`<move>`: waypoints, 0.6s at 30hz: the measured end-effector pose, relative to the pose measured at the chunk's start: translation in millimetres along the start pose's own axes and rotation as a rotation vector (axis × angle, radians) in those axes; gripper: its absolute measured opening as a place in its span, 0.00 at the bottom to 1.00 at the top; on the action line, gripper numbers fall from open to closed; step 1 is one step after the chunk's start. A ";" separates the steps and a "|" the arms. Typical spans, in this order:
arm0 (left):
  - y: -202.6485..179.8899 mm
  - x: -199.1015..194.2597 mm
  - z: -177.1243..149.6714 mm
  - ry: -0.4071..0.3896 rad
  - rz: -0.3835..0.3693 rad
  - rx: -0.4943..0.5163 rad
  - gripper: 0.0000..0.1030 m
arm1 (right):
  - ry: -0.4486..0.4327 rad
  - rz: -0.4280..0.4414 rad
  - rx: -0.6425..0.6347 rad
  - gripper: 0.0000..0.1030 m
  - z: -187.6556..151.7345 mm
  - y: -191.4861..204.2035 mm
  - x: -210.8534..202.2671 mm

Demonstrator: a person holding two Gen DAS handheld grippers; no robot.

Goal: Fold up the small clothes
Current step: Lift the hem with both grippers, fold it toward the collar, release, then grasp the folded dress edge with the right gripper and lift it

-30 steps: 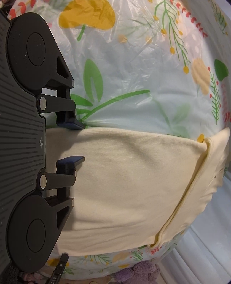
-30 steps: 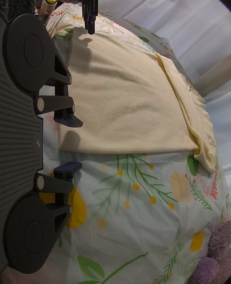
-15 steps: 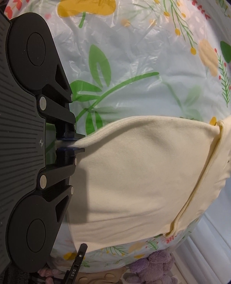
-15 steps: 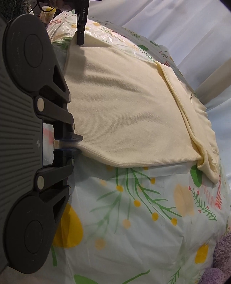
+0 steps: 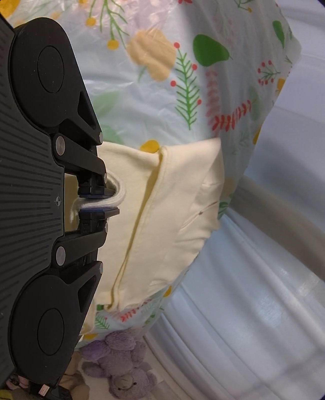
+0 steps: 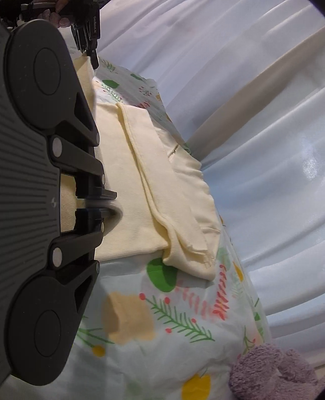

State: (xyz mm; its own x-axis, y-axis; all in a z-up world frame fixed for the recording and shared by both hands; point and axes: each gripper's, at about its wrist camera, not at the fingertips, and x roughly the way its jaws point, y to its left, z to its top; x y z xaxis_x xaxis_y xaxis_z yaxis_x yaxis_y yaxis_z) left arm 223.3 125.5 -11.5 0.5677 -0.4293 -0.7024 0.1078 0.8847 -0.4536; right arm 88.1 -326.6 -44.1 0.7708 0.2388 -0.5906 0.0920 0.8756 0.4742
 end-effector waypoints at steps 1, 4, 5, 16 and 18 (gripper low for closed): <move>-0.6 7.5 3.3 -0.016 0.026 0.015 0.10 | -0.020 -0.026 -0.023 0.06 5.1 1.3 7.6; -0.3 27.5 8.9 -0.041 0.107 0.072 0.26 | -0.078 -0.118 -0.077 0.10 14.0 2.4 22.6; 2.0 28.0 7.7 -0.070 0.131 0.099 0.33 | -0.096 -0.152 -0.096 0.14 14.7 1.7 23.8; 15.2 69.7 -4.5 -0.016 0.107 0.209 0.49 | 0.042 -0.227 -0.263 0.34 -10.1 -12.0 62.6; 11.9 77.9 -3.2 -0.003 0.108 0.213 0.41 | 0.041 -0.226 -0.264 0.34 -8.3 -11.5 70.3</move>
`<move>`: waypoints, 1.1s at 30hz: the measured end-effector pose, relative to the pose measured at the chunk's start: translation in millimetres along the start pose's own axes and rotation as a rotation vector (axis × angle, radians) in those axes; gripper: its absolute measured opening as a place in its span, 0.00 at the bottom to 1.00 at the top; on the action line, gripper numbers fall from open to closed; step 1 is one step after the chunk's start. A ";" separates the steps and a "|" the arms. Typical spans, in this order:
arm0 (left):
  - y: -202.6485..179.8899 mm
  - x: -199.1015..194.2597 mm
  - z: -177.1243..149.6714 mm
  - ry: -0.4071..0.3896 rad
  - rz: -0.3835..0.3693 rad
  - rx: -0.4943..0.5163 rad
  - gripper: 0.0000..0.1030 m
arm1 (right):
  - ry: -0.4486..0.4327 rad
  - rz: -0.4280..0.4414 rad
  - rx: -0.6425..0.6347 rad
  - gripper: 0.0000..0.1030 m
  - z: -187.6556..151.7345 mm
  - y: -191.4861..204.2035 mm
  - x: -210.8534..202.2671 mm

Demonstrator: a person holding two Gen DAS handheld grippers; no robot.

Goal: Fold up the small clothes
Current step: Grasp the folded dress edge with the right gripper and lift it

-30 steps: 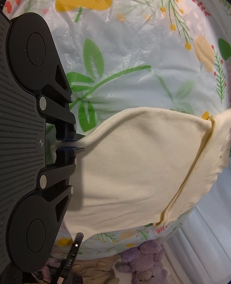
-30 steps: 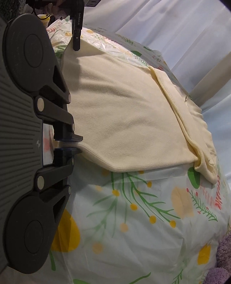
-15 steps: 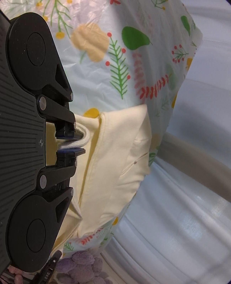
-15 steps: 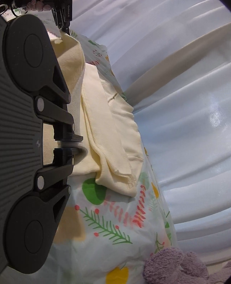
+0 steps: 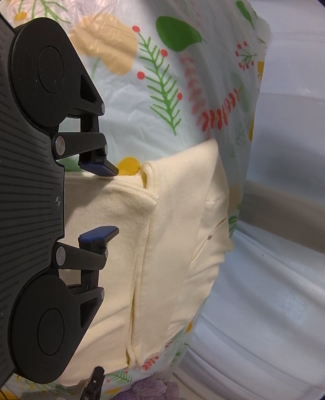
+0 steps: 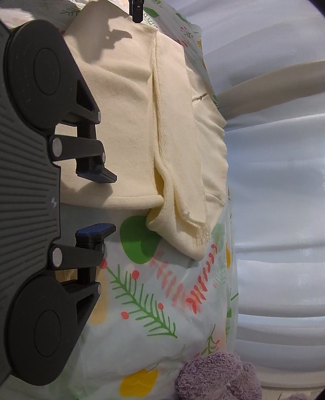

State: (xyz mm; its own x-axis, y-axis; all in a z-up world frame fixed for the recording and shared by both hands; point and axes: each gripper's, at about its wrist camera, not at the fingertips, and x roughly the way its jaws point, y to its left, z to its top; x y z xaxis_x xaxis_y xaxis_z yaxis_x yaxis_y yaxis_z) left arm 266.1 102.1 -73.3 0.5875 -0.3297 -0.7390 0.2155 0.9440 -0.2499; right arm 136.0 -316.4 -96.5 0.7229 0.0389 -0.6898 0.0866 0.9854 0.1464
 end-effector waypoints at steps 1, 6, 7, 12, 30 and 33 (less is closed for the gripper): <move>-2.4 2.1 0.7 0.006 0.015 0.005 0.25 | -0.001 -0.004 -0.003 0.33 1.6 0.8 3.3; -10.5 0.3 1.8 -0.022 0.026 0.060 0.10 | -0.009 -0.001 -0.043 0.18 5.1 7.9 11.8; -12.0 -3.1 1.6 -0.036 0.029 0.071 0.10 | -0.019 -0.014 -0.071 0.11 5.4 11.9 10.9; -11.3 -12.8 3.0 -0.062 -0.042 0.073 0.10 | -0.087 -0.003 -0.142 0.06 5.1 22.1 -3.9; -32.3 -75.3 43.4 -0.250 -0.141 0.132 0.09 | -0.283 0.132 -0.123 0.05 43.8 22.8 -57.7; -35.0 -69.9 68.7 -0.312 -0.095 0.142 0.09 | -0.342 0.107 -0.089 0.05 69.0 21.3 -56.9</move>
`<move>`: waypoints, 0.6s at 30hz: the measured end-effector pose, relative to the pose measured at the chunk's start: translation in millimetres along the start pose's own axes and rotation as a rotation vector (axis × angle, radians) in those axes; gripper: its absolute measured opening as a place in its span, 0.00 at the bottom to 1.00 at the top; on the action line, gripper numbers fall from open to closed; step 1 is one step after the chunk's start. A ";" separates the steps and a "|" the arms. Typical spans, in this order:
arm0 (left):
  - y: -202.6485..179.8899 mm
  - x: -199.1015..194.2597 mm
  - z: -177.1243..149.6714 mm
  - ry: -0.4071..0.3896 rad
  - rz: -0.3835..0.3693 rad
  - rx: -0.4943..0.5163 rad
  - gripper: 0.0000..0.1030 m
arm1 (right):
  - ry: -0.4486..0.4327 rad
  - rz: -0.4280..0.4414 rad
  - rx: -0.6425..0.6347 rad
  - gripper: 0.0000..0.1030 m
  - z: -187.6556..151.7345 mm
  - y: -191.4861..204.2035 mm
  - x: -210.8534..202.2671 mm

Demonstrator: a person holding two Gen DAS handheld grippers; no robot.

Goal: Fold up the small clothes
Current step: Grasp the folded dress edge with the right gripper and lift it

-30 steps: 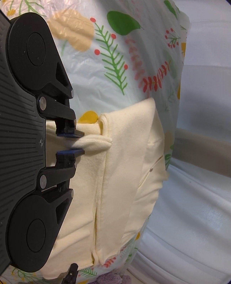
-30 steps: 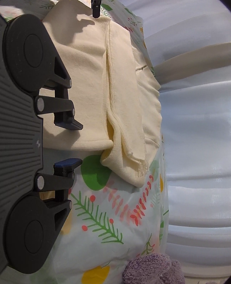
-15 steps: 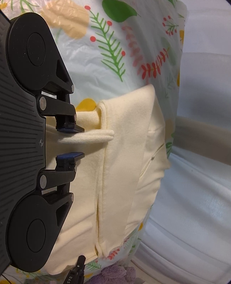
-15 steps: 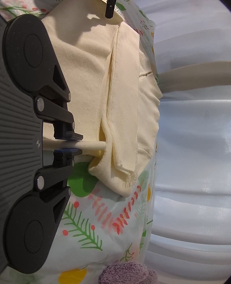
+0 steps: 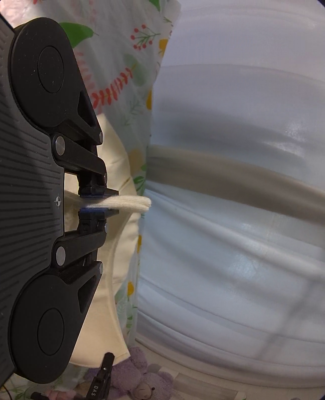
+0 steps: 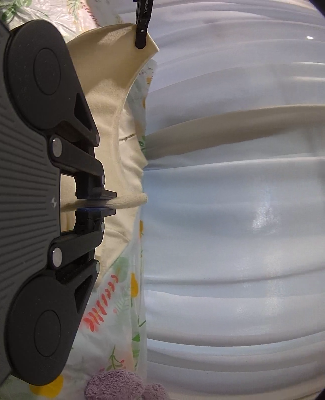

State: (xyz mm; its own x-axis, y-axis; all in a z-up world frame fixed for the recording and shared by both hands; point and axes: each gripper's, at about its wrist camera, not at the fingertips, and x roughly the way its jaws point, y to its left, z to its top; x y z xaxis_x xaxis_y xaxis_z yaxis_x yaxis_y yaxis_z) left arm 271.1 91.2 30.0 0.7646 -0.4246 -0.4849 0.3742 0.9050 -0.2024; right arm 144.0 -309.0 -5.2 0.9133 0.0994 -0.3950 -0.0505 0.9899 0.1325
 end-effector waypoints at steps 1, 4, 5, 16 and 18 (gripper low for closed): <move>1.9 12.6 3.1 0.009 0.022 0.003 0.09 | 0.005 -0.030 0.003 0.05 4.4 -2.1 10.8; 9.0 62.3 -4.5 0.110 0.063 0.012 0.10 | 0.064 -0.060 0.010 0.06 2.0 -11.3 50.2; 12.4 79.2 -11.8 0.162 0.063 0.008 0.11 | 0.116 -0.061 0.014 0.06 -4.4 -15.9 69.5; 3.4 107.1 -51.2 0.235 0.079 0.131 0.10 | 0.283 -0.100 -0.101 0.06 -39.3 -13.2 109.1; 2.0 100.9 -43.5 0.213 0.078 0.139 0.09 | 0.265 -0.100 -0.128 0.05 -35.4 -8.3 105.8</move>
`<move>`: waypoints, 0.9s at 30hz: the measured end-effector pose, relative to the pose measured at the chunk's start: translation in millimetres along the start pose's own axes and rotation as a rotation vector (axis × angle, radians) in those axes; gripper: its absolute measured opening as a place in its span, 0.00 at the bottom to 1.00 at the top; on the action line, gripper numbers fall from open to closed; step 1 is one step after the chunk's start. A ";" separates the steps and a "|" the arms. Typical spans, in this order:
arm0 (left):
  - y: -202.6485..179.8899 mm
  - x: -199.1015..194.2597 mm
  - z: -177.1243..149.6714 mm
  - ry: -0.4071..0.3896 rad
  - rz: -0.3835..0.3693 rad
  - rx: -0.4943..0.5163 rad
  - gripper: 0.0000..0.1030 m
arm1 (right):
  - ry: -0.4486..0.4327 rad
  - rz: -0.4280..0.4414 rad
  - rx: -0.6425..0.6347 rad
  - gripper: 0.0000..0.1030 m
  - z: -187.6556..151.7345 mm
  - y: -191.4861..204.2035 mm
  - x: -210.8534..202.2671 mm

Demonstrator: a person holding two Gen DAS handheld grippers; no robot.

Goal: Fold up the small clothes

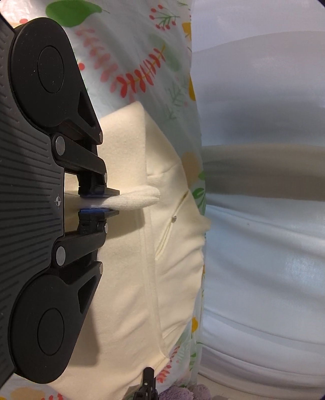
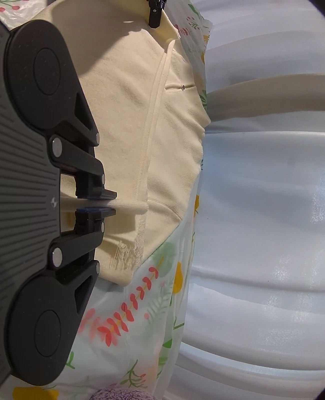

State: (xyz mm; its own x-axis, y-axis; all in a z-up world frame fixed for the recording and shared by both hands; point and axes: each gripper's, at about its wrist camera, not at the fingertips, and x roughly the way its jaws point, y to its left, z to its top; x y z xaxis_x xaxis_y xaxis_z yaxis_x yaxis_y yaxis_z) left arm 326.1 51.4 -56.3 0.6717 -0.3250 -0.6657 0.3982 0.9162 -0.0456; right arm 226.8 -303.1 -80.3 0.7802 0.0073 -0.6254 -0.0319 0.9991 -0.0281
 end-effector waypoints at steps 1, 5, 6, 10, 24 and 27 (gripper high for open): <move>-0.7 -6.4 5.1 -0.023 -0.002 0.006 0.09 | -0.024 -0.015 -0.018 0.05 3.8 2.0 -4.9; -0.2 -29.7 42.7 -0.163 -0.007 0.010 0.09 | -0.145 -0.062 -0.058 0.05 31.4 5.2 -18.0; 0.4 -28.8 54.6 -0.195 0.006 0.005 0.09 | -0.173 -0.092 -0.071 0.05 40.1 6.3 -16.3; 0.5 12.3 93.0 -0.231 0.137 0.002 0.10 | -0.223 -0.254 -0.100 0.05 72.5 6.8 18.9; -3.4 107.1 78.1 -0.040 0.282 -0.027 0.22 | -0.015 -0.389 -0.115 0.06 63.0 9.2 114.1; 1.6 102.1 69.3 -0.037 0.278 -0.022 0.43 | 0.018 -0.466 -0.121 0.10 61.1 8.2 108.2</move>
State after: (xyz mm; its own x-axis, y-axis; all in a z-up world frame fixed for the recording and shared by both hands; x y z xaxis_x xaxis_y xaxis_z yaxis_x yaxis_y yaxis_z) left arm 438.7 3.3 -72.7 0.7759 -0.0689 -0.6271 0.1822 0.9761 0.1182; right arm 349.1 -291.5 -100.6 0.7179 -0.4420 -0.5378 0.2459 0.8837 -0.3982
